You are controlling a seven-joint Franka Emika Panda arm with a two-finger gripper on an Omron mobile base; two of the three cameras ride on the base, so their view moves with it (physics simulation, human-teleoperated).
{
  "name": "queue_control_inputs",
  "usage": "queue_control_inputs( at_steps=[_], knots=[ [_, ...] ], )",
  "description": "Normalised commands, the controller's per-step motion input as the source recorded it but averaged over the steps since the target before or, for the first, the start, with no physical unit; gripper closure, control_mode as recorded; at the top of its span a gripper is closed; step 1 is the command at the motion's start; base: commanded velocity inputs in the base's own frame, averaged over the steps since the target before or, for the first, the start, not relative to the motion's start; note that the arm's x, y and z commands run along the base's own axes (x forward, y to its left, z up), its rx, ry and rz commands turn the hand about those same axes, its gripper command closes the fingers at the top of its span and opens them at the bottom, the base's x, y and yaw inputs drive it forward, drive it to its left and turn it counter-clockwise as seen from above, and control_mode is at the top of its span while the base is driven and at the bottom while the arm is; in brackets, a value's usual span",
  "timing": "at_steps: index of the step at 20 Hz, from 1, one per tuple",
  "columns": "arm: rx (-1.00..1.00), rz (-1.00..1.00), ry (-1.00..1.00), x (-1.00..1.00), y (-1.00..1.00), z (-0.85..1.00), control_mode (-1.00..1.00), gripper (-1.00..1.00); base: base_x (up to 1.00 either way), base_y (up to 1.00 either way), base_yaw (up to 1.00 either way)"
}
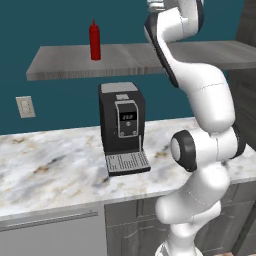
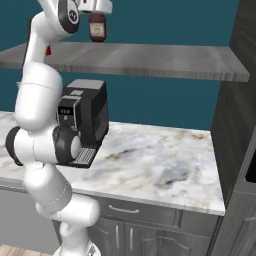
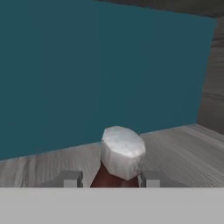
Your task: Take 2 condiments from the cabinet and move them on the counter near the stove.Make sure the condiments are lined up with each other, next to each other.
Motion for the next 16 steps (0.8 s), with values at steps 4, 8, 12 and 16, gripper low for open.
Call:
queue_control_inputs(
  at_steps=[4,8,12,16],
  knots=[
    [0.00,0.05,-0.07,-1.00,-0.02,0.45,-1.00,1.00,0.00,0.00,0.00],
    [0.00,0.07,0.00,-1.00,0.00,0.00,-1.00,1.00,0.00,0.00,0.00],
    [0.00,0.07,0.00,-1.00,-0.03,-0.14,-1.00,1.00,0.00,0.00,0.00],
    [0.00,0.09,0.00,-1.00,-0.15,-0.28,-1.00,1.00,0.00,0.00,0.00]
  ],
)
